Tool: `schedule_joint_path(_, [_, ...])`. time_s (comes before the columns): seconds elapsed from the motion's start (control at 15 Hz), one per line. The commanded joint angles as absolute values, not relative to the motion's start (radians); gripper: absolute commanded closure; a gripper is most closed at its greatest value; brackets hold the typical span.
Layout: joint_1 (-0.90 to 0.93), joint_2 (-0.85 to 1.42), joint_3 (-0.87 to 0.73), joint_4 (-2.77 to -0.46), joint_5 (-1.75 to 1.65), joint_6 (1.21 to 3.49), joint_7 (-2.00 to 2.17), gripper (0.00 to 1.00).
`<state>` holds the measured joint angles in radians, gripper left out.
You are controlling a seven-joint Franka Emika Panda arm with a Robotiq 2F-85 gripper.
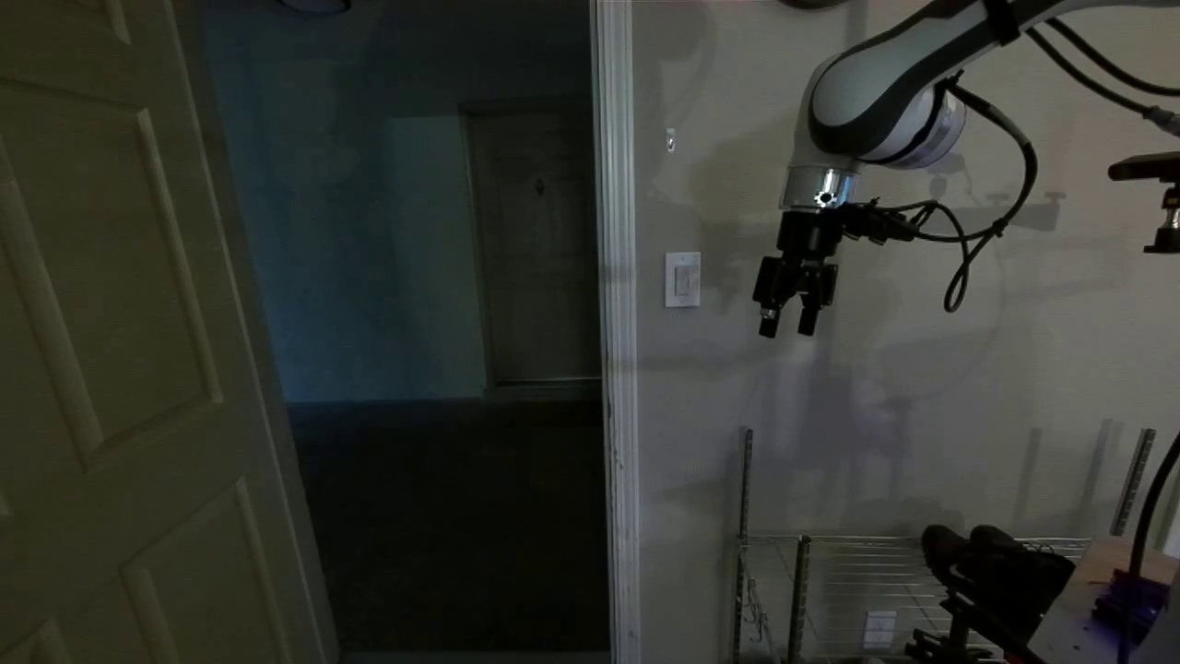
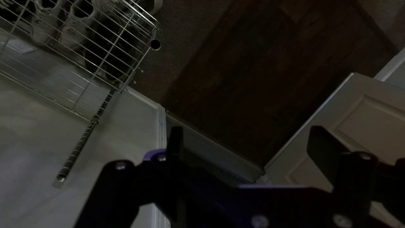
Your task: Turn on the light
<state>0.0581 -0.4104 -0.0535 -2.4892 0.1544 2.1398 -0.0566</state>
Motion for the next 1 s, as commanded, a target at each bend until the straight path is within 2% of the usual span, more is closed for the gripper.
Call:
schedule_joint_path(0.0, [0.050,-0.358,-0.057,-2.480,0.172,2.196,-0.095,0.00])
schedule_joint_path(0.2, [0.056,-0.288,-0.067,-2.466,0.189,2.291,-0.124,0.00])
schedule_joint_path(0.27, [0.056,-0.268,-0.068,-2.463,0.191,2.327,-0.131,0.23])
schedule_joint_path(0.4, [0.056,-0.209,-0.073,-2.441,0.191,2.403,-0.158,0.32])
schedule_joint_path(0.93, [0.029,0.005,-0.069,-2.309,0.183,2.684,-0.212,0.85])
